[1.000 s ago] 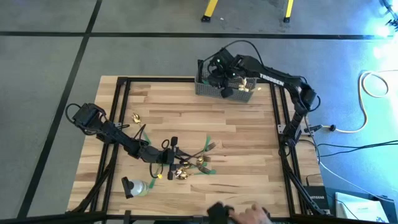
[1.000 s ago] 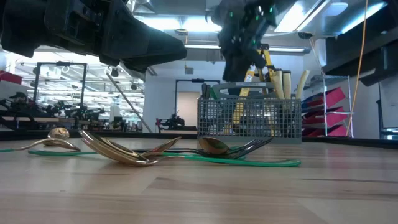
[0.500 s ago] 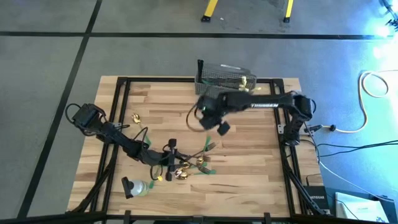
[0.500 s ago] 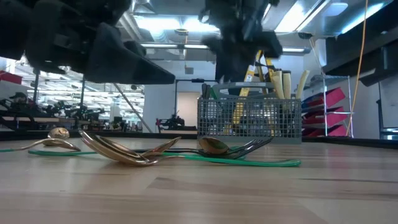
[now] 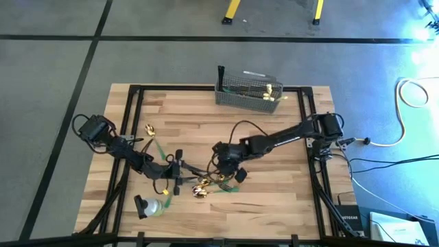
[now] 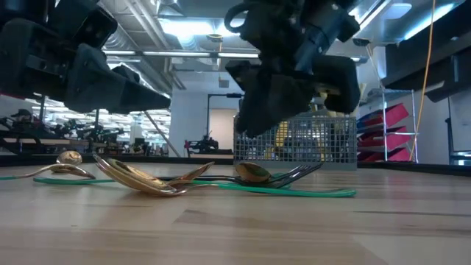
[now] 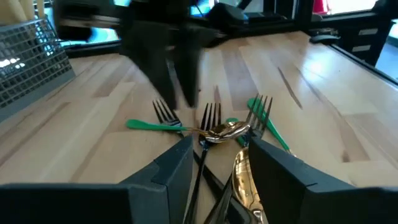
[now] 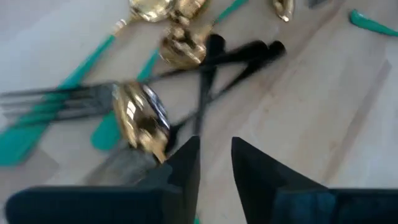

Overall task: Sort silverware
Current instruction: Put the black fork into the gray organizer

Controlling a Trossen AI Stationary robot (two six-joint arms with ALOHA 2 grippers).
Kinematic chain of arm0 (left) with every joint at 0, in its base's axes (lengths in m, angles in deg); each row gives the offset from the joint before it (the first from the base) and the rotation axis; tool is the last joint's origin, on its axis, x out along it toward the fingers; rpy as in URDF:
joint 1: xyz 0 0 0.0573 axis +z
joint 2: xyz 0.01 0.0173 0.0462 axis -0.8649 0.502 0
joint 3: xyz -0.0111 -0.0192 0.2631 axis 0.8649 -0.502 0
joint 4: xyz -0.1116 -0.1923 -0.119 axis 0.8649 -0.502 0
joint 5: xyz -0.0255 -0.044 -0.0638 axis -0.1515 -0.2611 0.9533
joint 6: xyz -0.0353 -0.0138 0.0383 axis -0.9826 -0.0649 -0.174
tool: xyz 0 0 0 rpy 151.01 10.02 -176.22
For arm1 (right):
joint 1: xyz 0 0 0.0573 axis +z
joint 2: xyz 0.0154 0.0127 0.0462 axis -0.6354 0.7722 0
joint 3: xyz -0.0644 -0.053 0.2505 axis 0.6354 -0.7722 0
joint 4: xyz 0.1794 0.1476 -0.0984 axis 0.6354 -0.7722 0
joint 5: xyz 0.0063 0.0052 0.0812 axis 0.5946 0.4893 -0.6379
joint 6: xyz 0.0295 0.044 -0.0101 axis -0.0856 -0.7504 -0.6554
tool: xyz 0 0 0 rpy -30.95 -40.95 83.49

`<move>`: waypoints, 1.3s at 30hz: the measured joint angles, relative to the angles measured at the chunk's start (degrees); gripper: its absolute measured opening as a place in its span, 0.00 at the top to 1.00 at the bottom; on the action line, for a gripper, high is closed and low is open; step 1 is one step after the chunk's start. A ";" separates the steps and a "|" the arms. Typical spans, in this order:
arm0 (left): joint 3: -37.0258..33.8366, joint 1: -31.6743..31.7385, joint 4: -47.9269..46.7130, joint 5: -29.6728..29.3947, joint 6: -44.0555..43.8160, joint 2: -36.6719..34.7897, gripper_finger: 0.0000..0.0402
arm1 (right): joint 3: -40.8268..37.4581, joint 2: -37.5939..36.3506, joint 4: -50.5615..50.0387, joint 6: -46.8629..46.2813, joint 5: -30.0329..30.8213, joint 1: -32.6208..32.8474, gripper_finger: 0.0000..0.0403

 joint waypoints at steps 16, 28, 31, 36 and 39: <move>-0.38 0.10 -0.08 -0.31 -0.79 0.00 0.65 | 0.11 9.95 4.84 -6.30 -2.80 -1.93 0.75; -0.38 0.14 -0.17 -0.36 -0.58 0.00 0.65 | 0.10 10.25 2.60 -6.75 -4.76 -2.37 0.97; -0.36 0.14 -0.15 -0.56 -0.40 0.00 0.65 | 0.07 9.18 1.78 -7.79 -6.85 -2.45 0.98; -0.36 0.14 -0.04 -0.82 -0.29 0.00 0.65 | -0.49 5.39 -2.90 -8.25 -6.17 -2.79 0.97; -0.36 0.14 -0.04 -0.84 -0.78 0.00 0.65 | -0.39 1.93 -4.88 -7.13 -5.21 -3.79 0.99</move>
